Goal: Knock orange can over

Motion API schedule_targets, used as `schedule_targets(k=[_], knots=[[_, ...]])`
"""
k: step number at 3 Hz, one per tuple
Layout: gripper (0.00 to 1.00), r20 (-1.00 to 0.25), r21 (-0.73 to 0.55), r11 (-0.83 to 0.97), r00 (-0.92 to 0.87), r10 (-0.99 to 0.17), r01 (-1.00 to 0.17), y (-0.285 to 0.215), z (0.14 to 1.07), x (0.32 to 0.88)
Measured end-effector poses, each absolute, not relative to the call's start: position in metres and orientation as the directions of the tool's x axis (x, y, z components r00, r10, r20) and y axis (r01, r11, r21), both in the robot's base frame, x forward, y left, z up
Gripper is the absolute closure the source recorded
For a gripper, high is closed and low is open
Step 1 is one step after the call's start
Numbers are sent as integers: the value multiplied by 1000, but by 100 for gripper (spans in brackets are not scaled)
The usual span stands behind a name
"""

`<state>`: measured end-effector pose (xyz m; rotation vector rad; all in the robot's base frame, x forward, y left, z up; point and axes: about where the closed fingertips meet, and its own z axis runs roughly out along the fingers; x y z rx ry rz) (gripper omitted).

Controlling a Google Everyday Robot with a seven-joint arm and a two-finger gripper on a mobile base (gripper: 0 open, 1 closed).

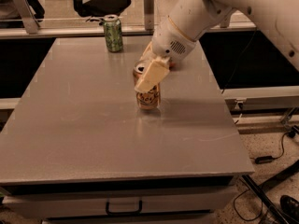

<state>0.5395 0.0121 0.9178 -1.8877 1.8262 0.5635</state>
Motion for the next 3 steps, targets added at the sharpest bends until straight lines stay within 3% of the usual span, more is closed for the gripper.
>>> schedule_targets(k=[1,3], knots=[[100,-438,-47,-74,87,-895,-996,7,927,532],[100,-126,-86,-157,167,-978,-984,-11,925,530]])
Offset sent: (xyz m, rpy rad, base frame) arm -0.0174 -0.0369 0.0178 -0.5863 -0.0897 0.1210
